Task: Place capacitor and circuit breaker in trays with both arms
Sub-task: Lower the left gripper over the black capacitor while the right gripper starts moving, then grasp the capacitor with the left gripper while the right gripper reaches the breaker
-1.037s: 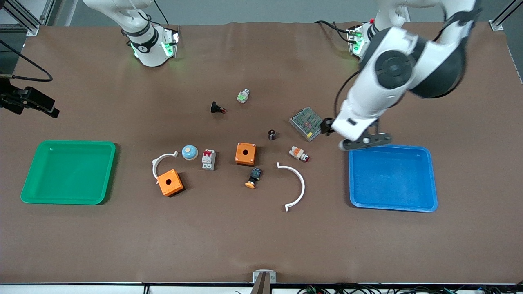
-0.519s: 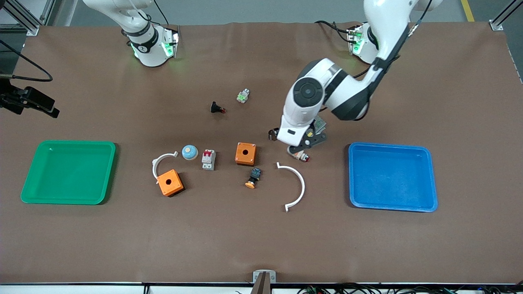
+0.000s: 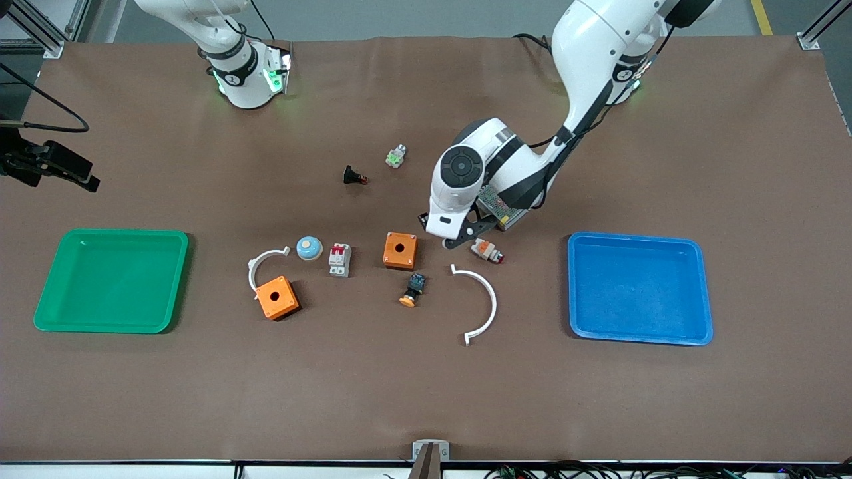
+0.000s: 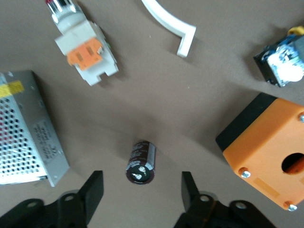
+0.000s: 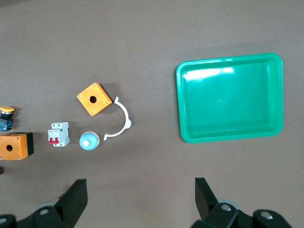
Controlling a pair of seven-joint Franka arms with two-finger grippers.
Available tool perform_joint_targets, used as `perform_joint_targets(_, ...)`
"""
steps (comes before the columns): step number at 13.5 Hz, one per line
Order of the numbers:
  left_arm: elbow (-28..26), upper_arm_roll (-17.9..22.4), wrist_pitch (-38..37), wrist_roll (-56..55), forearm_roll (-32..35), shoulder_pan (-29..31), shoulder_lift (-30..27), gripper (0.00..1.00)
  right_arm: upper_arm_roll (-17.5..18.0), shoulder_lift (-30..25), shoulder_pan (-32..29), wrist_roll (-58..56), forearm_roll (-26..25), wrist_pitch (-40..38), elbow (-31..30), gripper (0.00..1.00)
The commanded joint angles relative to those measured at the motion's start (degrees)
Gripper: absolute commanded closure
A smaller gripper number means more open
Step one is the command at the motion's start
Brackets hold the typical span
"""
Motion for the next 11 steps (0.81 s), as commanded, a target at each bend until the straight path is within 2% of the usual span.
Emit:
perform_joint_targets(1, 0.79, 0.48, 1.38, -3.69, 3.24, -0.98, 1.83, 0.31, 0.38, 1.53, 2.12, 0.79, 0.09, -0.51, 1.53, 0.0)
perform_joint_targets(8, 0.7, 0.48, 2.18, -4.41, 3.77, -1.51, 3.77, 0.42, 0.38, 6.19, 8.8, 1.05, 0.09, 0.01, 1.53, 0.0)
perform_joint_targets(11, 0.61, 0.48, 2.18, -5.72, 3.77, -2.04, 3.77, 0.47, 0.38, 8.74, 11.61, 6.3, 0.18, 2.02, 1.53, 0.0)
